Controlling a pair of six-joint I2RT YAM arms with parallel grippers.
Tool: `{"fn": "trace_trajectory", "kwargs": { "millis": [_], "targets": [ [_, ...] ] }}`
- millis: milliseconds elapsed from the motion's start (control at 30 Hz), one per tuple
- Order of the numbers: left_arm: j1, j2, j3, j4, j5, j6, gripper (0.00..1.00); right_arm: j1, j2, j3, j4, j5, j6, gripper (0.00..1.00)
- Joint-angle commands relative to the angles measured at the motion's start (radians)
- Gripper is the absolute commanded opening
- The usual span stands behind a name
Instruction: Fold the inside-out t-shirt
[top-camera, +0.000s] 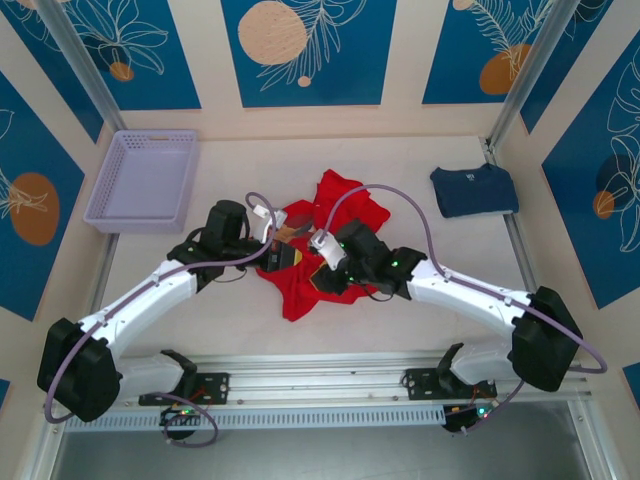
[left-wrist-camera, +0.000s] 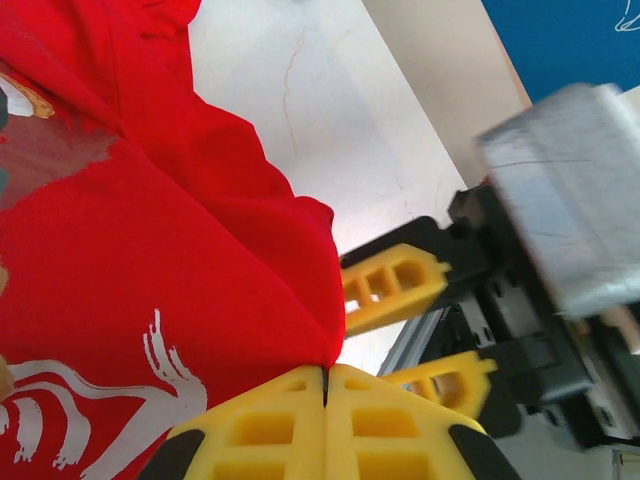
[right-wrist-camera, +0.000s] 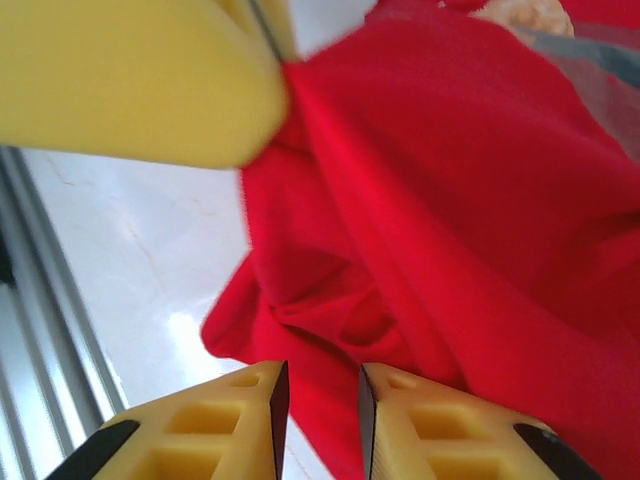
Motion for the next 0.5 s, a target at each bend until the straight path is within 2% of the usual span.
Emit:
{"fn": "trace_trajectory", "kwargs": {
  "millis": [0, 100, 200, 267, 367, 467],
  "targets": [
    [0.007, -0.003, 0.033, 0.001, 0.019, -0.002, 0.0, 0.001, 0.015, 0.052, 0.008, 0.058, -0.033, 0.31],
    [0.007, -0.004, 0.031, 0.007, 0.022, -0.004, 0.0, 0.0, 0.041, 0.063, 0.008, 0.079, -0.036, 0.32],
    [0.007, -0.004, 0.029, 0.009, 0.022, -0.002, 0.0, -0.005, 0.061, 0.072, 0.01, 0.097, -0.036, 0.29],
    [0.007, -0.003, 0.029, 0.009, 0.02, -0.002, 0.0, -0.007, 0.067, 0.078, 0.017, 0.093, -0.033, 0.23],
    [0.007, -0.001, 0.028, 0.005, 0.006, -0.004, 0.0, -0.009, 0.058, 0.078, 0.014, 0.08, -0.029, 0.08],
    [0.007, -0.004, 0.033, -0.016, -0.041, -0.005, 0.0, -0.018, 0.021, 0.064, -0.003, 0.044, -0.017, 0.0]
  ]
}}
